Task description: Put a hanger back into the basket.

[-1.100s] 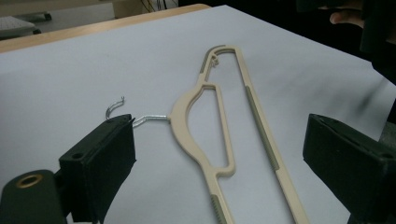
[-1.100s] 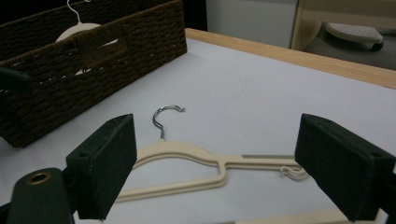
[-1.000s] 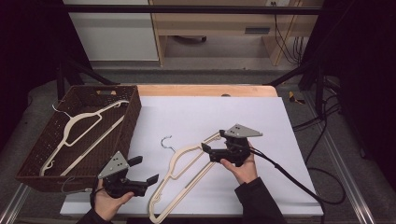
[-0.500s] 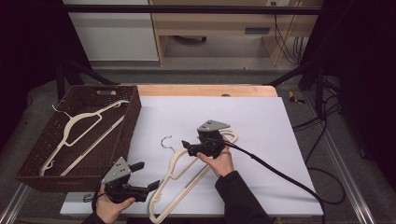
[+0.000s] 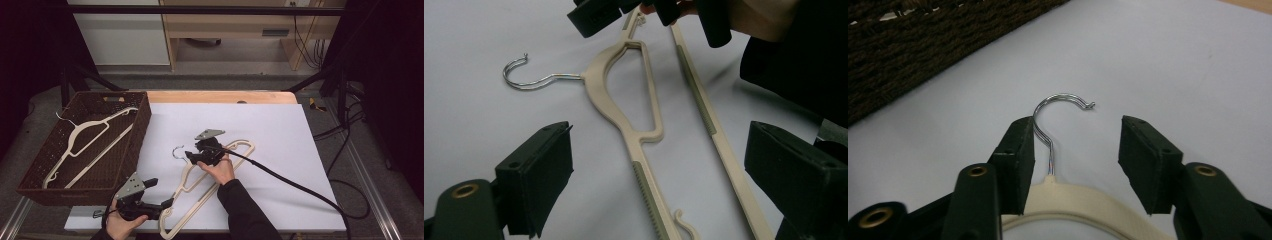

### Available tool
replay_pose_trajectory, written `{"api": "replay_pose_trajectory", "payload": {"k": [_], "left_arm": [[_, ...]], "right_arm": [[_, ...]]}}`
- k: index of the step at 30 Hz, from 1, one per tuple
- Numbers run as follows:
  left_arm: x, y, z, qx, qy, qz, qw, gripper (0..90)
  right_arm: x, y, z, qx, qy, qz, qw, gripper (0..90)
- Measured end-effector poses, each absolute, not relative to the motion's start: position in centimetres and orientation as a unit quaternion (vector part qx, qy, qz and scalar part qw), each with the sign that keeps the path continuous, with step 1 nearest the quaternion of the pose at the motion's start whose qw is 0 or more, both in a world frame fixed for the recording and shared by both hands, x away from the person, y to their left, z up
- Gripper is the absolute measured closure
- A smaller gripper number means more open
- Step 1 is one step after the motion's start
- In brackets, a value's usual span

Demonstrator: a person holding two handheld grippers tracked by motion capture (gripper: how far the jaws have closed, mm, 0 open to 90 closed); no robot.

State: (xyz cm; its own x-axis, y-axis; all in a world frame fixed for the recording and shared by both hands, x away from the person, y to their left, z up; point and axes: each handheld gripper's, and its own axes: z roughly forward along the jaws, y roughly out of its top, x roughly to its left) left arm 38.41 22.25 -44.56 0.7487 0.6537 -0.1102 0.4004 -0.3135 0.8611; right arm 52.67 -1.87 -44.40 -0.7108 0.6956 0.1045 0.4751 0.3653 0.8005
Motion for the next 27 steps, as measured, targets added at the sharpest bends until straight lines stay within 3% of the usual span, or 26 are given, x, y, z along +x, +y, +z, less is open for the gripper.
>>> {"api": "replay_pose_trajectory", "payload": {"k": [27], "left_arm": [[38.8, 22.0, -45.0, 0.803, 0.330, 0.118, 0.483, 12.0]], "right_arm": [[53.8, 1.1, -48.0, 0.362, 0.841, 0.392, 0.086, 84.8]]}}
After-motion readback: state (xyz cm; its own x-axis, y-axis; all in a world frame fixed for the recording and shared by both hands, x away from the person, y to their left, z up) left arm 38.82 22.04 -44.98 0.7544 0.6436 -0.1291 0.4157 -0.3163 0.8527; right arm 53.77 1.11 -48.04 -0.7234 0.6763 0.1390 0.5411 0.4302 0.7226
